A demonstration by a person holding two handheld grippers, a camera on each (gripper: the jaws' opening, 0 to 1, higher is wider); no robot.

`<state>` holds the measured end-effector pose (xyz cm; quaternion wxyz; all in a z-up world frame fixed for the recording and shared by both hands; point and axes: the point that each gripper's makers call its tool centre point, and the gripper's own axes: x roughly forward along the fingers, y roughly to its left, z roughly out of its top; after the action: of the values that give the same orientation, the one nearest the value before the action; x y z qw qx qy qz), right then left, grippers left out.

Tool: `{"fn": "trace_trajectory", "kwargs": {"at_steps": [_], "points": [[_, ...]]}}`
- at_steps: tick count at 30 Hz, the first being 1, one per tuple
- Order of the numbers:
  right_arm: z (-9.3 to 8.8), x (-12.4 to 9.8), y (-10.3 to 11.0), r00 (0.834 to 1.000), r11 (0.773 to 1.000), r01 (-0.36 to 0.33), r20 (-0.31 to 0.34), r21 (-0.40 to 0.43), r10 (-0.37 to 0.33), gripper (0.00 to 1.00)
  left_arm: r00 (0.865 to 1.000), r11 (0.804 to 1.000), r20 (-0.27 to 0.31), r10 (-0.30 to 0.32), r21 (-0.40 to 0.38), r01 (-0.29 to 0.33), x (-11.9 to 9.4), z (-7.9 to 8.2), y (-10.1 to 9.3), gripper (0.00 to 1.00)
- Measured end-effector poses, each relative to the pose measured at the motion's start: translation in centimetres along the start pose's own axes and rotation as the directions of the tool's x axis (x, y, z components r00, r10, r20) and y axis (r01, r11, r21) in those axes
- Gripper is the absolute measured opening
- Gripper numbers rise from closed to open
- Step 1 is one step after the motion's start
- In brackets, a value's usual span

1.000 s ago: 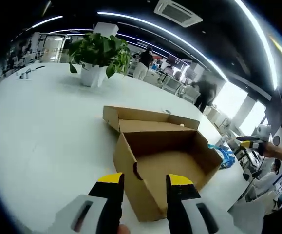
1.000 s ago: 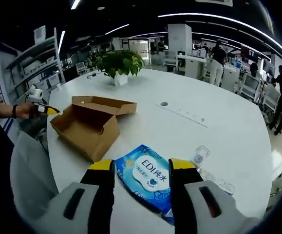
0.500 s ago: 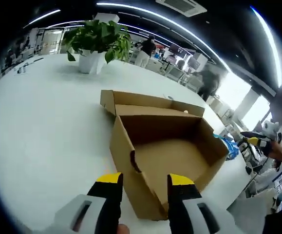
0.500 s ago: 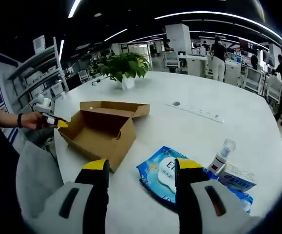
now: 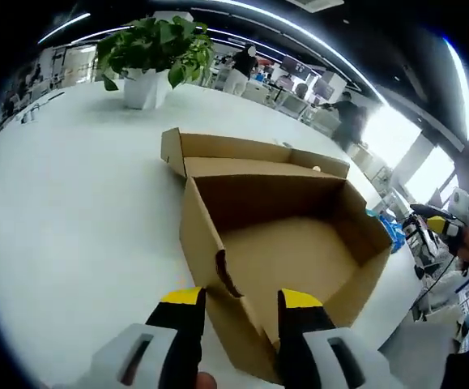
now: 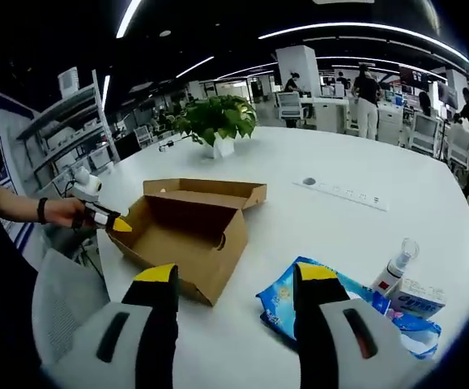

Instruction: Operate the shoe box by opening the lid, removing the specified soft item, and placing it in the target area until the item is outside and the box remains undamaged.

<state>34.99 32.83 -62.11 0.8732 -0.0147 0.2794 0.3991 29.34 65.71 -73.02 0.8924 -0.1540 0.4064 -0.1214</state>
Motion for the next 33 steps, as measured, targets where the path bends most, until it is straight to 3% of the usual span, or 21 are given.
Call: {"fn": "trace_trajectory", "kwargs": {"at_steps": [3, 15, 26, 33], "points": [[0.3, 0.4, 0.6, 1.0, 1.0, -0.006, 0.023, 0.024, 0.005, 0.54, 1.0, 1.0, -0.009, 0.001, 0.009, -0.001, 0.3, 0.2, 0.2, 0.36], [-0.8, 1.9, 0.6, 1.0, 0.998, -0.003, 0.016, 0.056, 0.002, 0.53, 1.0, 1.0, -0.011, -0.001, 0.009, 0.001, 0.7, 1.4, 1.1, 0.32], [0.5, 3.6, 1.2, 0.999, 0.999, -0.01, 0.035, 0.049, 0.008, 0.53, 1.0, 0.999, -0.005, 0.029, 0.027, -0.029, 0.3, 1.6, 1.8, 0.22], [1.0, 5.0, 0.9, 1.0, 0.999, -0.006, 0.025, 0.041, 0.005, 0.55, 0.998, 0.998, 0.009, 0.06, -0.011, -0.06, 0.1, 1.6, 2.3, 0.16]]}}
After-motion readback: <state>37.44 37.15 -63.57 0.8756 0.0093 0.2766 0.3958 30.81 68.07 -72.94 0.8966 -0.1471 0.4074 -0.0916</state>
